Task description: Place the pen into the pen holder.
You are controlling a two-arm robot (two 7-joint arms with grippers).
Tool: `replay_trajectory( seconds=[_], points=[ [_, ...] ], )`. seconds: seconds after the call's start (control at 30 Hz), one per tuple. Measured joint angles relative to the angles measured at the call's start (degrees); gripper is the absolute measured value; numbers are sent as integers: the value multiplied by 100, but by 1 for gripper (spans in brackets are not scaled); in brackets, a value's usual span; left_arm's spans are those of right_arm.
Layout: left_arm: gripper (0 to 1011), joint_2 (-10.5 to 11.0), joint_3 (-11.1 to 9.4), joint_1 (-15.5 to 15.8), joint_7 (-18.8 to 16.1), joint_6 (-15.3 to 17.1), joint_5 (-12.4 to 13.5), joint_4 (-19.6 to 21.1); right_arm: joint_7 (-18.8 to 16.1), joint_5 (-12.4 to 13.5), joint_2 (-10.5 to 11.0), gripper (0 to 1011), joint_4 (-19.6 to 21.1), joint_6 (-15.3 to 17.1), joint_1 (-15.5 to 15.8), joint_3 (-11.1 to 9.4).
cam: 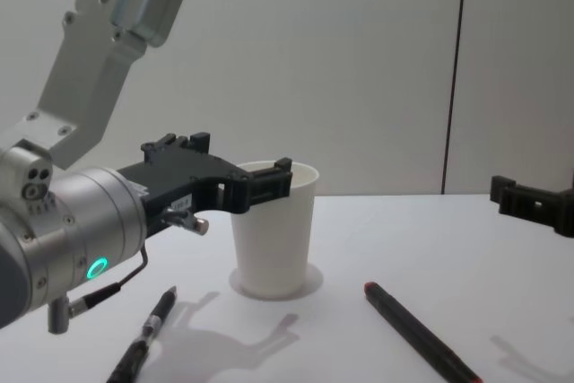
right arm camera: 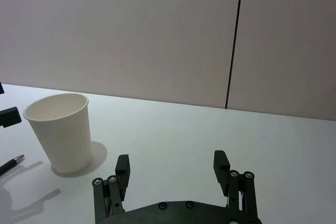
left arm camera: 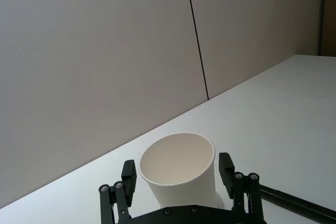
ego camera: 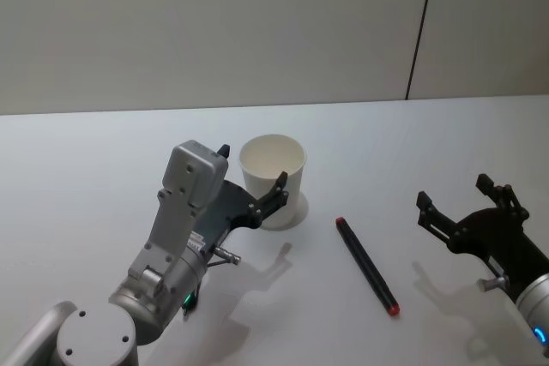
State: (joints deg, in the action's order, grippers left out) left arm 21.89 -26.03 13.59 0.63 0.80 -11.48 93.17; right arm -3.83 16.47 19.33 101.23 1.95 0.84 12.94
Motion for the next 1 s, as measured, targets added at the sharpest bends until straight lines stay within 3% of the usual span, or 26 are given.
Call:
replay_trajectory(
  seconds=[1.0],
  points=[
    [1000,0,0,0,0,0,0,0,0,0,0,1002,0,0,0,0]
  ],
)
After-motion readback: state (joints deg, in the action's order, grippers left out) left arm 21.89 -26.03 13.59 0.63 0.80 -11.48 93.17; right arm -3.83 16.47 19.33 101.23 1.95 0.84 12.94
